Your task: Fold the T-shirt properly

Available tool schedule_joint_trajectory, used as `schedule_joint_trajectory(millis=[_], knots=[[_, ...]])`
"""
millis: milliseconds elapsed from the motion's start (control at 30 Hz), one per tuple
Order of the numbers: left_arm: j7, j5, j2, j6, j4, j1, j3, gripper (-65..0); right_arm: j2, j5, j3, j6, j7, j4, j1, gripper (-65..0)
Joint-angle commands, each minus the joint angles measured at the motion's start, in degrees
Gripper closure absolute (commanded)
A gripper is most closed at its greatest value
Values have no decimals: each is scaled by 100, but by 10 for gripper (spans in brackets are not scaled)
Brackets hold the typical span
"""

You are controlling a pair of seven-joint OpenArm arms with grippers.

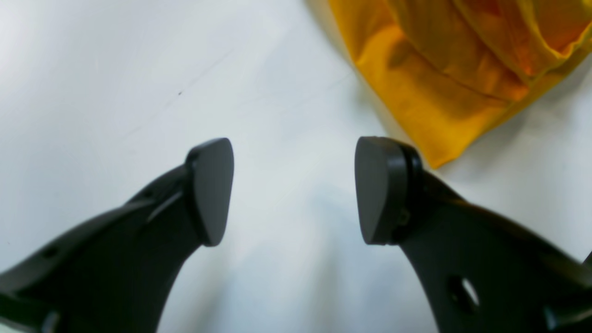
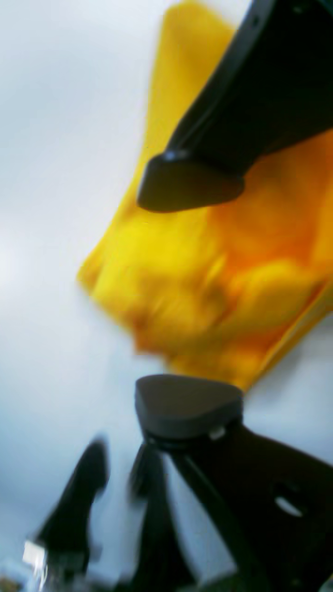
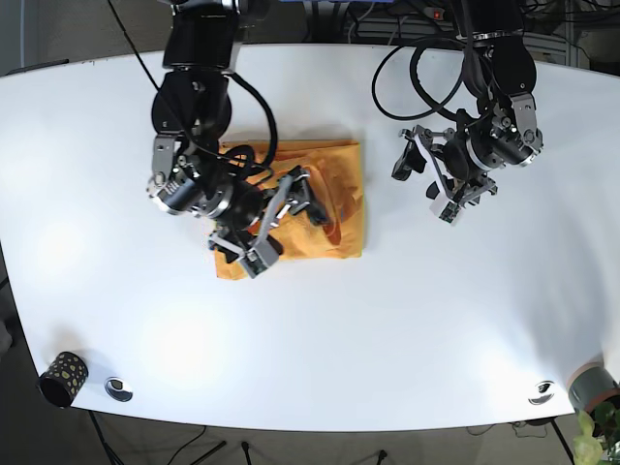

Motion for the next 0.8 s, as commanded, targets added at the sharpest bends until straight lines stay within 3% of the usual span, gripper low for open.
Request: schedule_joint_trajectory(millis=[0, 200, 433, 533, 767], knots=[[-105, -75, -21, -8, 84, -100, 3, -383, 162, 132, -4, 36, 158, 143, 108, -491], [-114, -75, 14, -8, 84, -108, 38, -383, 408, 132, -13, 36, 158, 143, 64, -360], [-122, -75, 23, -8, 76, -108, 38, -383, 461, 123, -303, 36, 158, 107, -95, -442], [-122, -75, 23, -8, 76, -108, 38, -383, 461, 106, -391, 36, 184, 99, -103, -444], [-122, -75, -3, -8, 76, -108, 38, -383, 241, -650, -409, 36, 369, 90, -77, -444]])
